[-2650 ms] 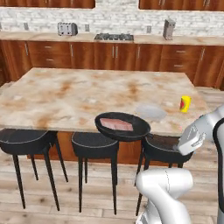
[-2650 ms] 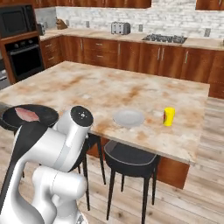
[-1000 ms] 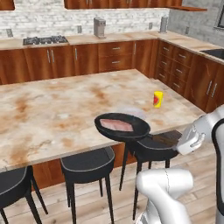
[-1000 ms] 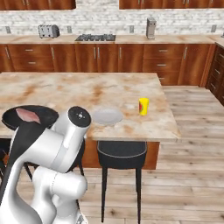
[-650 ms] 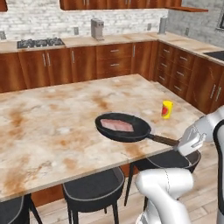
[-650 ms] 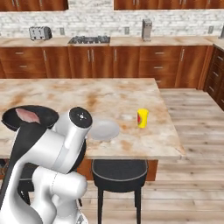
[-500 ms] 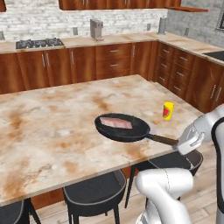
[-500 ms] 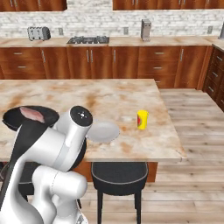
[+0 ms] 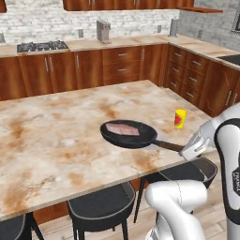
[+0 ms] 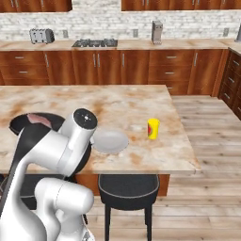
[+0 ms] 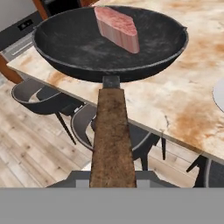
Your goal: Pick up the pan with the steak in it and place it on the dining table. Then place the steak on the plate.
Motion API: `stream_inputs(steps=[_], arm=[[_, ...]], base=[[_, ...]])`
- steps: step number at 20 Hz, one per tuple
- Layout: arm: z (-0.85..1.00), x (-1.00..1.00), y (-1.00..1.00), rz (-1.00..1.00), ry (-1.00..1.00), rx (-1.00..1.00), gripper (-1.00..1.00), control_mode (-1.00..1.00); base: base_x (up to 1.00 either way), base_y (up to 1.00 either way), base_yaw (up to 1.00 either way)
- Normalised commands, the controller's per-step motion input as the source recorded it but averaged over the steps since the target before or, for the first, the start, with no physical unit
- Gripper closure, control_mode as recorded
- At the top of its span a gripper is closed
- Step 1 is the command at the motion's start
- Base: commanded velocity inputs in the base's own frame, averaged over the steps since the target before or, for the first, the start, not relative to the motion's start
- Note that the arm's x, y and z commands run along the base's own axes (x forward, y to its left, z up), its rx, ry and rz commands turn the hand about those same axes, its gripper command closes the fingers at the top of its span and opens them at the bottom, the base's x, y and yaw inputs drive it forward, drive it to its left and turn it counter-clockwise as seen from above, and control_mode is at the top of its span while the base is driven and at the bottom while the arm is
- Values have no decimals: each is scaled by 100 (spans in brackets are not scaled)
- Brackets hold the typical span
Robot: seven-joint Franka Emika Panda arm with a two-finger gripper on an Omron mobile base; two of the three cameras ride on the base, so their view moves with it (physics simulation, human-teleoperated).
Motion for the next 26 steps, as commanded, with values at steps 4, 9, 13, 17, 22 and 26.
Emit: stream_inputs(steps=[4,9,13,17,22,26], arm=[[-27,39,16,-1,2,-3,100,-100],[-32,43,19,-2,4,-4,100,-100],[-39,24,16,-3,2,-6,100,-100],[-39,22,13,-4,1,-7,100,-100],[-43,29,11,-4,1,-4,100,-100],[-41,37,10,-4,2,-1,100,-100]], base=[[0,0,0],[0,0,0],[0,0,0],[0,0,0],[0,0,0],[0,0,0]])
